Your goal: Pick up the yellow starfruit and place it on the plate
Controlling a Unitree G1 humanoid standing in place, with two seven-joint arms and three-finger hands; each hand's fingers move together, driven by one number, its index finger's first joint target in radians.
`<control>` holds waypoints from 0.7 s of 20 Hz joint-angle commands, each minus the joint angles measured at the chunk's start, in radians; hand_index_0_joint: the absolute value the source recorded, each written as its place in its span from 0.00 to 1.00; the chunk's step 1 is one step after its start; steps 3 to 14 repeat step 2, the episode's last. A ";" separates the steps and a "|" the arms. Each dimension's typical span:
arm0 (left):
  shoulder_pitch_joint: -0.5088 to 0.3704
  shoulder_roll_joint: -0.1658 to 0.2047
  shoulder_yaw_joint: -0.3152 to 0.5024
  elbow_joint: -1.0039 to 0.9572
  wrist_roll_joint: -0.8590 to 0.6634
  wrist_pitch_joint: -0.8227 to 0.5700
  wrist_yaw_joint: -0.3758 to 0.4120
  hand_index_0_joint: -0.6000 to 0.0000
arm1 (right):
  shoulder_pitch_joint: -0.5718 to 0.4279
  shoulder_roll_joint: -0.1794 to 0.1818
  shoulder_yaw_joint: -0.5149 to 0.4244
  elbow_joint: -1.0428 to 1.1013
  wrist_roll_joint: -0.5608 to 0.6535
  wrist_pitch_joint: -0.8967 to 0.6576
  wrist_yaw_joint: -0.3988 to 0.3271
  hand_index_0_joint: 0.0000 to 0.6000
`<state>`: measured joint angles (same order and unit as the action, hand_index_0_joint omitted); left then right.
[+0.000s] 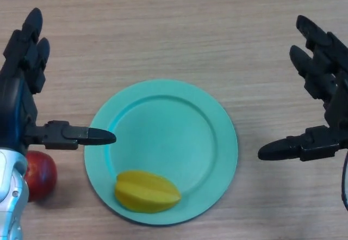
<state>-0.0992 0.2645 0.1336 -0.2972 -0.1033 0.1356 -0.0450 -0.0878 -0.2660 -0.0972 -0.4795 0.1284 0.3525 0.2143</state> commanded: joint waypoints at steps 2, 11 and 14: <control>-0.035 0.028 0.033 -0.076 -0.014 -0.093 0.000 1.00 | -0.027 -0.028 -0.071 -0.028 0.044 -0.162 -0.050 0.00; -0.035 0.028 0.033 -0.076 -0.014 -0.093 0.000 1.00 | -0.027 -0.028 -0.071 -0.028 0.044 -0.162 -0.050 0.00; -0.035 0.028 0.033 -0.076 -0.014 -0.093 0.000 1.00 | -0.027 -0.028 -0.071 -0.028 0.044 -0.162 -0.050 0.00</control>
